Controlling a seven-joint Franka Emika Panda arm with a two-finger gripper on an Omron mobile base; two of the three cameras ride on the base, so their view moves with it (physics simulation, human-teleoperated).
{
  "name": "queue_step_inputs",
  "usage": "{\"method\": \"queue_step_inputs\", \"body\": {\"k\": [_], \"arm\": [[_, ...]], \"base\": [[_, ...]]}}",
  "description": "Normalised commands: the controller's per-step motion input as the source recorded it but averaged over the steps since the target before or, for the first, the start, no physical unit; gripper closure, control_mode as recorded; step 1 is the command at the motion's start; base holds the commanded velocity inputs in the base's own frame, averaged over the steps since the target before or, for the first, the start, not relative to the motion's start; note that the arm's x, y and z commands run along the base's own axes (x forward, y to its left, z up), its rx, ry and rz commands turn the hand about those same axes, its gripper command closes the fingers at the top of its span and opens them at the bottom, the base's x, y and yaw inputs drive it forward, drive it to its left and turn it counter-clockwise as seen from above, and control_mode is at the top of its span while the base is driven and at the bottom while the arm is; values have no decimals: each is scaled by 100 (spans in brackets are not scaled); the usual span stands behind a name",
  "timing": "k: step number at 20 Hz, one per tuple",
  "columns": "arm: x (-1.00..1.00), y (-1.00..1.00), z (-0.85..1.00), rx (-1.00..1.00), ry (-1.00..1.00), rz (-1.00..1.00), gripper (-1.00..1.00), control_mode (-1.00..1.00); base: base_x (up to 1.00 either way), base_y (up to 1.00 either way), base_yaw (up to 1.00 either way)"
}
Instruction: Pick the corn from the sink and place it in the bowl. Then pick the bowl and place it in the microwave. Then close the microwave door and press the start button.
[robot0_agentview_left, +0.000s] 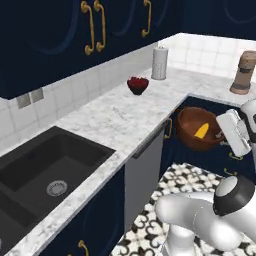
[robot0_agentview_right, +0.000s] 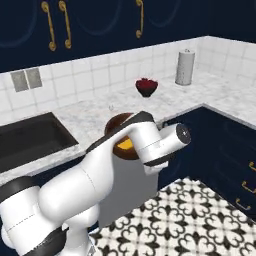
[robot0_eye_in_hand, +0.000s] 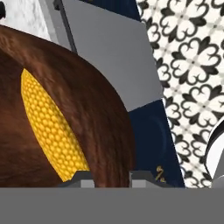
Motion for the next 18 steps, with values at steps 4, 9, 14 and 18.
{"method": "queue_step_inputs", "body": {"k": [4,9,14,18], "arm": [[0,0,0,0,0,0,100,100],[0,0,0,0,0,0,100,100],[0,0,0,0,0,0,100,100],[0,0,0,0,0,0,100,100]], "base": [[-1,-5,-78],[0,-11,-77],[0,-23,-77],[0,-20,-79]]}}
